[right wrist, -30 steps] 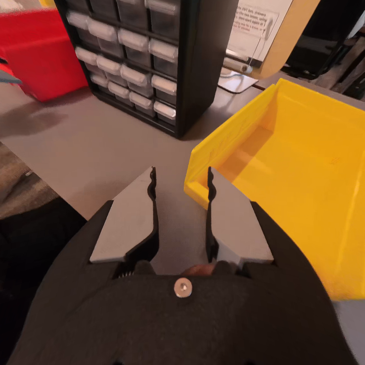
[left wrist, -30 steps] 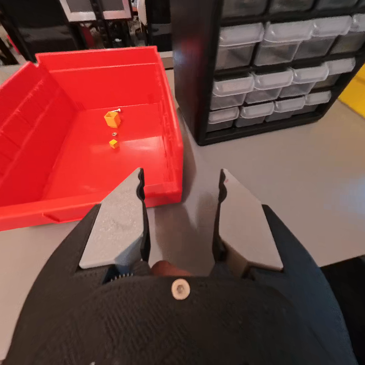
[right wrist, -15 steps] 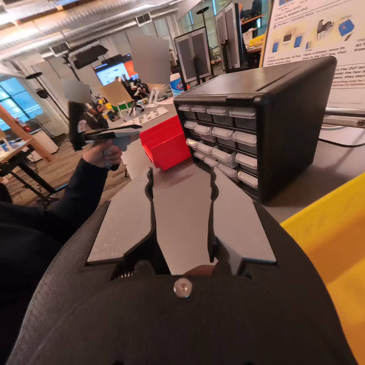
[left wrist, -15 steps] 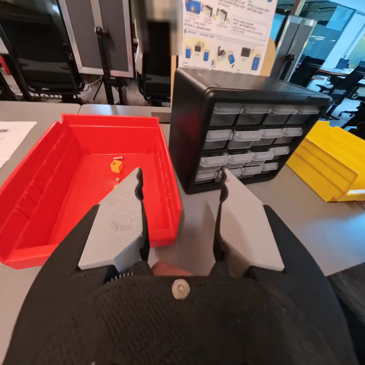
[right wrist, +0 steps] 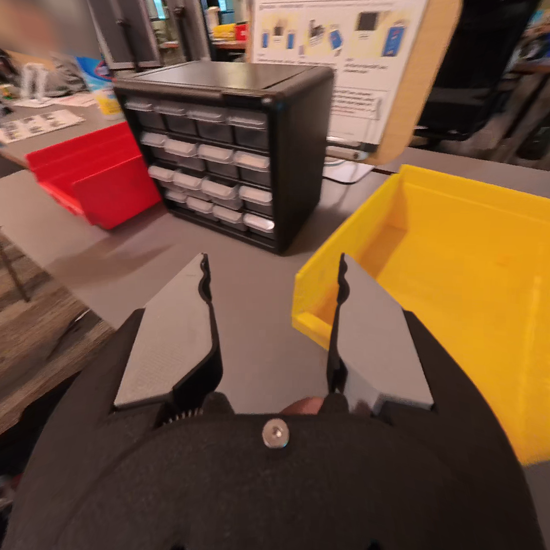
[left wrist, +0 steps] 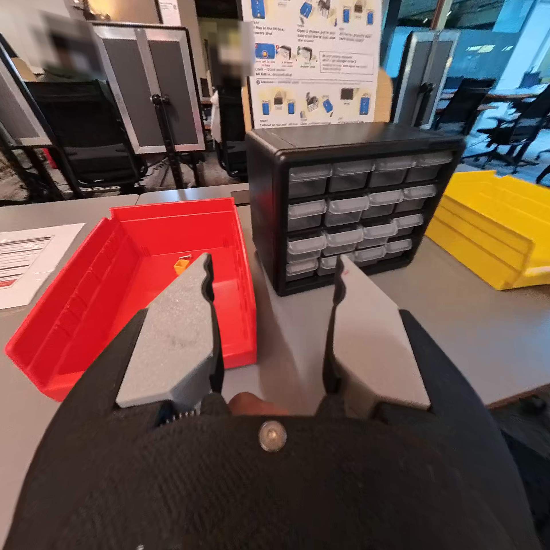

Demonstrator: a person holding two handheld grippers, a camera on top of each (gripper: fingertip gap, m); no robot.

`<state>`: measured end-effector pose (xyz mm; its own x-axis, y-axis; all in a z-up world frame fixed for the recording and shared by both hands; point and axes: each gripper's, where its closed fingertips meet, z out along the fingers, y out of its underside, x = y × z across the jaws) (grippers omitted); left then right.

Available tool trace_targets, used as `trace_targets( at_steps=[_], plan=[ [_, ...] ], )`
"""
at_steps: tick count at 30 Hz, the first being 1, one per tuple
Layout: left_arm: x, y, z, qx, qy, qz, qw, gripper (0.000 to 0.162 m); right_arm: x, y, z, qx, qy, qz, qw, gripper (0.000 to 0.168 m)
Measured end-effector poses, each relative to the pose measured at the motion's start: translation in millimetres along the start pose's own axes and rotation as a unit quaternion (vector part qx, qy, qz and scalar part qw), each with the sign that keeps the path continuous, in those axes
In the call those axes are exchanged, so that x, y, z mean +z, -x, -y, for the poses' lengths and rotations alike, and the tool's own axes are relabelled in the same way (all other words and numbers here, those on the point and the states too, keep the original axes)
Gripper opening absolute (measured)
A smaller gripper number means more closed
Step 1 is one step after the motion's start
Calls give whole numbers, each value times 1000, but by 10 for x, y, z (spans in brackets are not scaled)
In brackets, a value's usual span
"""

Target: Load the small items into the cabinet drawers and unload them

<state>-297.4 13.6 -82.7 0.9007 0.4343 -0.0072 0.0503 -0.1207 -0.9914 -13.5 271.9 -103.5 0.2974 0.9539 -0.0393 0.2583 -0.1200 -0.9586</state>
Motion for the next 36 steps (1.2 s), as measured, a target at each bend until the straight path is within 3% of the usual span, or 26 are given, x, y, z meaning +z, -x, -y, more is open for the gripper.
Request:
trace_targets(
  at_steps=[3,6,10,14,16,19,22,25,36],
  plan=[
    [70,155,-125,14,20,23,999,80,-34,-328,32,-8,-18,-57,998,106],
    [119,439,-93,6,6,55,998,78,-43,-448,117,13,-51,-41,998,103],
    [188,690,-51,-1,-7,85,996,77,33,-649,149,3,-66,-62,996,85],
    [361,645,-62,2,-4,64,998,79,188,-1007,79,-14,-33,-145,989,115],
    [456,607,-68,8,3,58,998,80,219,-1130,158,-15,-51,-169,984,106],
    [537,450,56,24,-10,33,999,83,226,-1241,246,-8,-59,-181,982,107],
    [554,328,240,48,-39,15,998,81,248,-1224,298,20,-59,-157,986,124],
    [524,220,351,52,-55,-12,997,79,254,-1201,331,38,-62,-167,983,126],
    [330,201,443,34,-66,-24,997,77,8,-1487,-7,16,-32,-309,950,126]
  ],
)
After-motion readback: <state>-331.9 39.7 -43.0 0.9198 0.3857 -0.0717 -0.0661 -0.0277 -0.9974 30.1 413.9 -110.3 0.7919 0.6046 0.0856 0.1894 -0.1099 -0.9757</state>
